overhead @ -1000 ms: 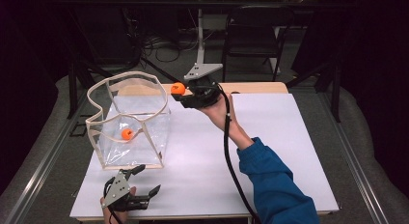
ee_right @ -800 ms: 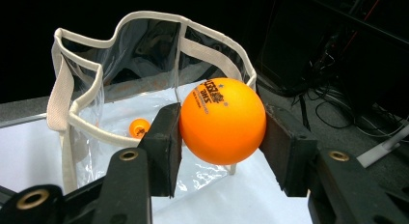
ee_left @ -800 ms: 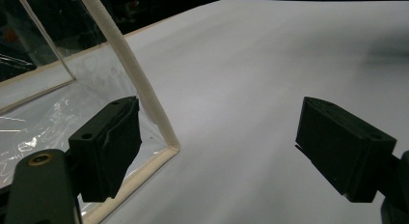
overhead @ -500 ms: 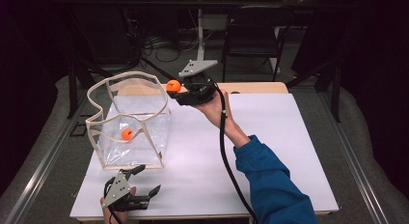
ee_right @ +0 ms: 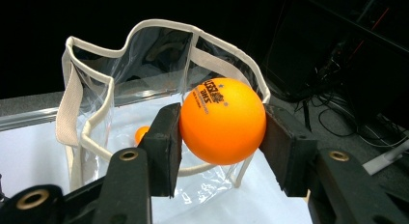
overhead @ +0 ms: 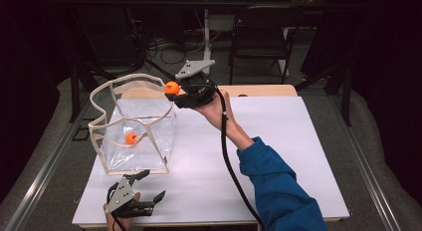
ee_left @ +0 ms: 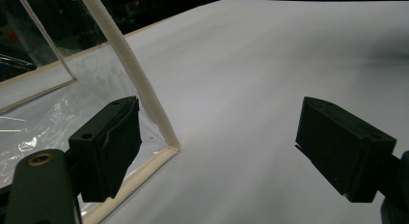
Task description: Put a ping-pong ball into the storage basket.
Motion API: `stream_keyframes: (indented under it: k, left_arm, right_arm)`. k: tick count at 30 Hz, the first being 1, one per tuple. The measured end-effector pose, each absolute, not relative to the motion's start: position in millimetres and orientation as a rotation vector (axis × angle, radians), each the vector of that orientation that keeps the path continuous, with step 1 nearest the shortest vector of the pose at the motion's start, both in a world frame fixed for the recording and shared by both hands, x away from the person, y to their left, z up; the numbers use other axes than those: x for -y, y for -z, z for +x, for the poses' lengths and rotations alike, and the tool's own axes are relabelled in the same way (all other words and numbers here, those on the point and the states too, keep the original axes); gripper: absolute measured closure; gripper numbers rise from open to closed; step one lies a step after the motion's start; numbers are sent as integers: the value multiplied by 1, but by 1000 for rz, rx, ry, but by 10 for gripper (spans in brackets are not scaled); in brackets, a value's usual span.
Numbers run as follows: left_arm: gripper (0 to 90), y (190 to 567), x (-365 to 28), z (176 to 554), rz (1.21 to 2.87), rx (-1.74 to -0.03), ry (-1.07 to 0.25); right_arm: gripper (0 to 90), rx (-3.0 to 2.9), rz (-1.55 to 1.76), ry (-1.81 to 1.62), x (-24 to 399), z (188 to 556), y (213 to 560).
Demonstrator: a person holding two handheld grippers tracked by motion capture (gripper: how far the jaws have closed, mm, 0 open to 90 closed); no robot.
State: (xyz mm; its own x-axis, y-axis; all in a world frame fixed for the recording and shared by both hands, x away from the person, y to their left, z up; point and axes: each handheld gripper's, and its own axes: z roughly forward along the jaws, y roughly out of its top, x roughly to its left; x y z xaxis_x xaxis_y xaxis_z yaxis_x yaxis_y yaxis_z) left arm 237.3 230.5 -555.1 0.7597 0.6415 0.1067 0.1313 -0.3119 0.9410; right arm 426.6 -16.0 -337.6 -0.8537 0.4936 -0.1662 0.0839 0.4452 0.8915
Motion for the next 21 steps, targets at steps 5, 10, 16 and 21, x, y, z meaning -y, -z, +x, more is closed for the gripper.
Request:
stream_keyframes:
  k: [5, 10, 16, 21]
  left_arm:
    - [158, 555, -231, 237, 1845, -596, -573]
    - [158, 555, -231, 237, 1845, -595, -572]
    - [158, 555, -231, 237, 1844, -595, -573]
    - [158, 555, -231, 237, 1845, -595, -574]
  right_arm:
    - [510, -2305, 473, -1375, 10, 426, 335]
    - [510, -2313, 465, -1366, 5, 427, 334]
    - [510, -2329, 469, -1372, 1, 428, 332]
    - [510, -2339, 465, -1358, -5, 429, 331]
